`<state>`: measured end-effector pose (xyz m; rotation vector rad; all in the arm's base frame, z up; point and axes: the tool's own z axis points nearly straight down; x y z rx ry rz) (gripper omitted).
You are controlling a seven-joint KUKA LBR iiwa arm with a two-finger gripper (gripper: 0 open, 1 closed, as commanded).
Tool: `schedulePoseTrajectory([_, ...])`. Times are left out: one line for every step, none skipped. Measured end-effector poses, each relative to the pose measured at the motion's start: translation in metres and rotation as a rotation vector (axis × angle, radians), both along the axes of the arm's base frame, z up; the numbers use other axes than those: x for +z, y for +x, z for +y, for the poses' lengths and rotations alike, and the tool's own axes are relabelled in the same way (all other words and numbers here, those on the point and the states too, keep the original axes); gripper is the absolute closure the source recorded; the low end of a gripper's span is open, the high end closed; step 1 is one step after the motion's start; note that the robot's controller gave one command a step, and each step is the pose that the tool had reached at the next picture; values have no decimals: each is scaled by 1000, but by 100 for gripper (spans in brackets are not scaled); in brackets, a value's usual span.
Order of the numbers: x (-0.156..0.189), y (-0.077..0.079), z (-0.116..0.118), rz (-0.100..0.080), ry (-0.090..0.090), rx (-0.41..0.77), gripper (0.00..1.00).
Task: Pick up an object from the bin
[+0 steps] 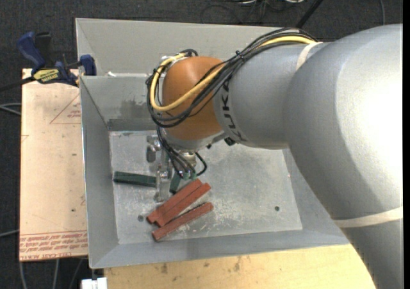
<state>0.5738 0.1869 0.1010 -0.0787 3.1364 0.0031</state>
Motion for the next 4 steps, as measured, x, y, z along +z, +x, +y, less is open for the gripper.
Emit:
schedulePoseTrajectory([2,-7,38,2,1,-143,0])
schedulePoseTrajectory([-33,-17,25,7,-2,-191,0])
schedulePoseTrajectory([-33,-17,26,5,0,-191,0])
schedulePoseTrajectory([-32,-16,26,3,1,-191,100])
